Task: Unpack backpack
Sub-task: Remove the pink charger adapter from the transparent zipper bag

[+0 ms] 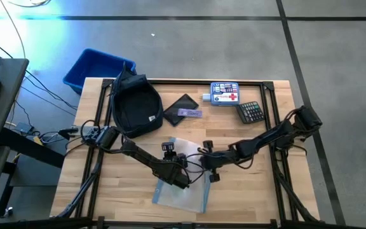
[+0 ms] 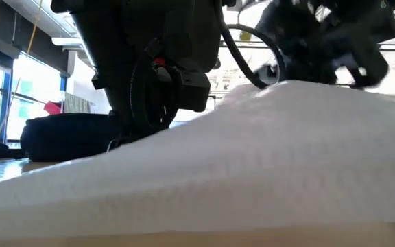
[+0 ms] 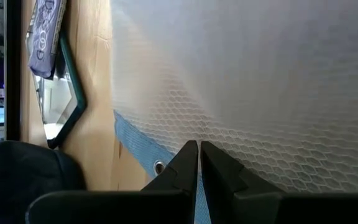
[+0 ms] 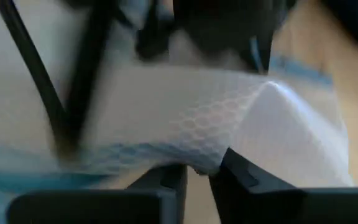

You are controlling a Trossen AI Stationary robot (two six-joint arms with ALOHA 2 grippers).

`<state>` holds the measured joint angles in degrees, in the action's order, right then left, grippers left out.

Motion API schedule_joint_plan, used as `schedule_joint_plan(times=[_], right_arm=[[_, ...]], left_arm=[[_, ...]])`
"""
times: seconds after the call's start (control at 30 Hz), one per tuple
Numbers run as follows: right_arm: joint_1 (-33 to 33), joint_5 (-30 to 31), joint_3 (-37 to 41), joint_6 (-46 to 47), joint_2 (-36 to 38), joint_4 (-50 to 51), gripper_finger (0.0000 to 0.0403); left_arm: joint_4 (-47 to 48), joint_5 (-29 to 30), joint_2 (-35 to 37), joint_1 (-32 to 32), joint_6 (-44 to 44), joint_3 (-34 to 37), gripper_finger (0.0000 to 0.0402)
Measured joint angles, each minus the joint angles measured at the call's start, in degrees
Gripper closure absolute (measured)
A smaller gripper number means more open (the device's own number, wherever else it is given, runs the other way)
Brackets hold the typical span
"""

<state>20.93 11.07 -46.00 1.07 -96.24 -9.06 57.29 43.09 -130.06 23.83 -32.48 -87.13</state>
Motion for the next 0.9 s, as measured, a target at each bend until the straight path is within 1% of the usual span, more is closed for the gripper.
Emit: schedule_joint_plan(times=[0.07, 0.13, 0.3, 0.37, 0.43, 0.57, 0.7, 0.77, 0.8, 0.83, 0.9], right_arm=[[0.63, -0.05, 0.0, 0.16, 0.01, -2.29, 0.0313], [1.27, 0.12, 0.0, 0.06, 0.01, -2.09, 0.0279], [2.09, 5.26, 0.0, 0.27, -0.97, -1.76, 0.0194], [2.03, 5.82, 0.0, 1.07, -1.57, -2.32, 0.0167], [1.96, 5.72, 0.0, 1.53, -1.91, -2.81, 0.0149], [1.98, 6.51, 0.0, 1.48, -2.02, -2.96, 0.0138], [1.94, 7.38, 0.0, 1.64, -2.02, -3.22, 0.0143], [1.92, 7.41, 0.0, 1.65, -2.02, -3.51, 0.0146], [1.92, 7.41, 0.0, 1.69, -2.02, -3.54, 0.0147], [1.94, 7.39, 0.0, 1.7, -2.02, -3.53, 0.0148], [1.96, 7.08, 0.0, 1.68, -2.02, -3.52, 0.0148]], left_arm=[[-0.07, 0.06, 0.0, 0.1, 0.13, 0.0, 0.0401], [-0.95, 0.69, 0.0, 0.44, 1.86, 0.02, 0.0401], [-7.84, 3.02, 0.04, 1.9, 11.41, -0.55, 0.0402], [-9.93, 4.17, -0.04, 2.36, 14.96, -1.51, 0.0402], [-10.93, 6.03, -0.09, 2.64, 16.58, -2.13, 0.0401], [-10.98, 10.1, -0.2, 2.17, 16.06, -2.58, 0.0401], [-7.24, 10.5, -0.22, -0.54, 8.61, -2.58, 0.0402], [-6.95, 10.08, -0.24, -1.96, 5.63, -2.54, 0.0402], [-8.26, 8.61, -0.24, -2.65, 6.11, -2.52, 0.0402], [-10.71, 6.1, -0.2, -3.21, 8.63, -2.51, 0.0402], [-18.04, -0.94, -0.15, -3.7, 16.31, -2.51, 0.0401]])
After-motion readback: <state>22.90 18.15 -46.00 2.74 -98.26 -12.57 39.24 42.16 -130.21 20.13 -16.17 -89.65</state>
